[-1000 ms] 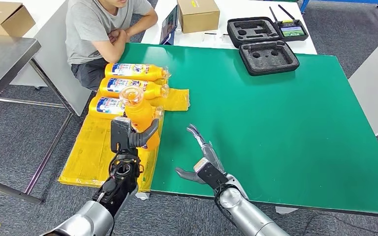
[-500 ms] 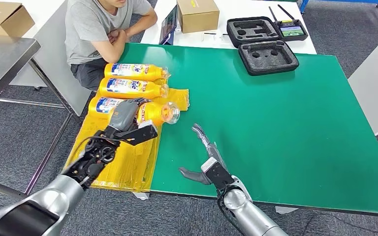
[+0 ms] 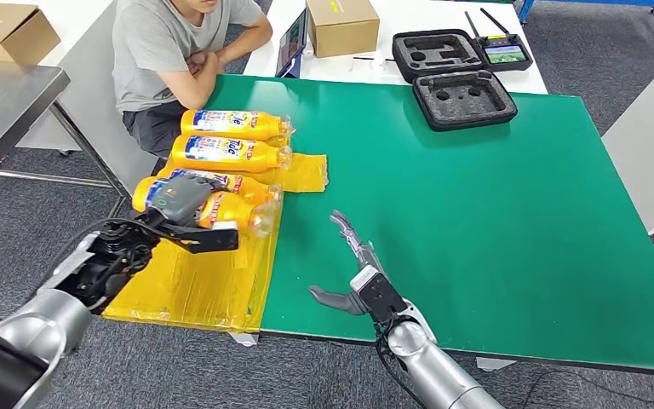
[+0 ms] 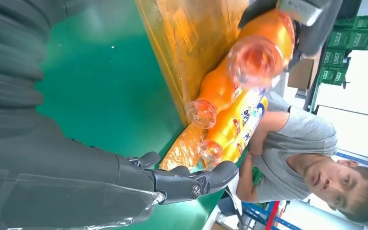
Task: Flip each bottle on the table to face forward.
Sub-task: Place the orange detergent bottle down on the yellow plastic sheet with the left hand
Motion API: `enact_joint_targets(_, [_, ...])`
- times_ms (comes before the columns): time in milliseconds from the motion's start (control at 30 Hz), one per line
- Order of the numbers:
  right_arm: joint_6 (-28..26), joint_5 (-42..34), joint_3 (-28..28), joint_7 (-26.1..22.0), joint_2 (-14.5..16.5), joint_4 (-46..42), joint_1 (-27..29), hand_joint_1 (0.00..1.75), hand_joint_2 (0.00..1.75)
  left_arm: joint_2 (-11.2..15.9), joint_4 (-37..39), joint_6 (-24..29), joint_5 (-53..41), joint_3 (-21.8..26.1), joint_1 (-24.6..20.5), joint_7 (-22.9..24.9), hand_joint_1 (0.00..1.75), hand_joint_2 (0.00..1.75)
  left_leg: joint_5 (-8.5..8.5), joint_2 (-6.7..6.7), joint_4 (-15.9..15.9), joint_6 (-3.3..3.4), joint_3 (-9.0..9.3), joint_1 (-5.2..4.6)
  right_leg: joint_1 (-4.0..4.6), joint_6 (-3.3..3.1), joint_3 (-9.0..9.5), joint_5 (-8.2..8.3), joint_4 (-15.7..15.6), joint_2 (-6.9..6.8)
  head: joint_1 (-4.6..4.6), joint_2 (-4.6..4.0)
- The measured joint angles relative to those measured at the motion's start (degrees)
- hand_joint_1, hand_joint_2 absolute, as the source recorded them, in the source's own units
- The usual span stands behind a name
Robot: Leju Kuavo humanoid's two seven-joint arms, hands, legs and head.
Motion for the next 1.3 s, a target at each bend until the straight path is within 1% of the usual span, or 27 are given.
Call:
enact_joint_targets(133, [0.03, -0.40, -0.03, 0.01, 0.02, 0.15, -0.06, 0.00, 1.75, 3.51, -2.14, -3.71, 0.46, -1.12, 0.57, -0.11, 1.75, 1.75, 0.00, -0.01, 0.00, 0.00, -0.01, 0.02, 0.02, -0.01, 0.00, -0.01, 0.00, -0.01, 0.00, -0.01])
enact_joint_targets(267, [0.03, -0.48, -0.04, 0.01, 0.10, 0.22, -0.17, 0.00, 1.75, 5.28, -3.57, -5.39, 0.96, -1.92, 1.21, -0.10, 1.75, 1.75, 0.00, -0.02, 0.00, -0.01, -0.03, 0.01, 0.00, -0.02, 0.00, -0.02, 0.00, -0.02, 0.02, -0.01])
enact_joint_targets(400, [0.07, -0.56, -0.05, 0.00, 0.34, 0.43, -0.18, 0.00, 1.75, 5.97, -4.33, -7.83, 1.23, -2.68, 1.85, 0.13, 1.75, 1.75, 0.00, -0.02, 0.00, 0.00, -0.03, -0.01, -0.02, -0.02, 0.01, -0.01, -0.01, -0.02, 0.02, 0.00])
enact_joint_targets(700, [0.07, -0.56, -0.06, 0.01, 0.56, 0.80, -0.18, 0.00, 1.75, 5.86, -4.25, -8.32, 1.45, -3.76, 3.10, 0.18, 1.75, 1.75, 0.00, -0.02, 0.00, 0.00, -0.01, 0.00, -0.01, -0.01, -0.01, -0.01, -0.01, -0.02, 0.02, 0.00])
enact_joint_targets(800, [0.01, -0.56, -0.05, 0.00, 0.70, 0.95, -0.21, 0.00, 1.75, 4.58, -3.16, -7.82, 1.98, -4.13, 3.32, -0.61, 1.75, 1.75, 0.00, -0.04, 0.00, 0.00, -0.02, -0.01, -0.02, -0.01, -0.01, -0.01, -0.01, -0.03, 0.02, 0.00])
enact_joint_targets(933, [-0.08, -0.53, -0.05, 0.00, 0.82, 1.09, -0.29, 0.00, 1.75, 1.74, -1.03, -5.96, 2.20, -4.56, 4.12, -0.92, 1.75, 1.75, 0.00, -0.04, 0.00, 0.00, -0.03, -0.04, -0.05, -0.01, -0.01, -0.01, -0.02, -0.02, 0.02, -0.01])
enact_joint_targets(1067, [-0.28, -0.50, -0.04, 0.00, 0.74, 1.25, -0.25, 0.00, 1.75, -0.71, 1.16, -3.95, 1.78, -5.02, 4.60, 0.22, 1.75, 1.75, 0.00, -0.05, 0.01, 0.00, -0.01, -0.05, -0.06, -0.01, 0.00, -0.01, -0.03, -0.04, 0.01, 0.00])
enact_joint_targets(1200, [-0.80, -0.64, -0.04, 0.01, 0.49, 1.26, -0.05, 0.00, 1.75, -3.72, 4.99, -1.37, 1.11, -5.11, 3.97, 2.19, 1.71, 1.75, 0.00, -0.06, 0.01, 0.00, 0.04, -0.05, -0.05, -0.01, 0.05, -0.01, -0.03, -0.05, -0.01, 0.00])
enact_joint_targets(1300, [-1.04, -0.85, -0.04, 0.00, 0.37, 1.26, 0.18, 0.00, 1.75, -5.98, 8.26, -1.48, 1.05, -5.08, 2.78, 2.74, 1.69, 1.75, 0.00, -0.10, 0.01, 0.00, 0.13, -0.04, -0.05, -0.01, 0.17, -0.01, -0.03, -0.08, -0.01, 0.00])
